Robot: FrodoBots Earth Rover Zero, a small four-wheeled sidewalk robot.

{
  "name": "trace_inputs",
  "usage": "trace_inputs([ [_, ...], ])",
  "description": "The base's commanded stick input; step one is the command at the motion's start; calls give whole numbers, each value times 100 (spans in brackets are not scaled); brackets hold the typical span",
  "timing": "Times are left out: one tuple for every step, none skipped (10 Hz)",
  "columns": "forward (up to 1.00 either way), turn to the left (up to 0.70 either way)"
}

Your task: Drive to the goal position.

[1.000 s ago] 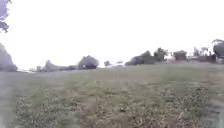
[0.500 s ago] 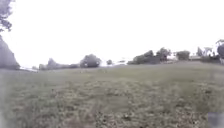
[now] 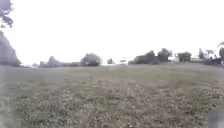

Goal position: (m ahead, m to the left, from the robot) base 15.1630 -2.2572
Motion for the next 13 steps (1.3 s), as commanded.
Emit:
trace_inputs([
  [50, -32],
  [50, -39],
  [50, -50],
  [50, -50],
  [50, -50],
  [50, -50],
  [50, -50],
  [50, -50],
  [50, -50],
  [50, -50],
  [50, -50],
  [50, -50],
  [50, 0],
])
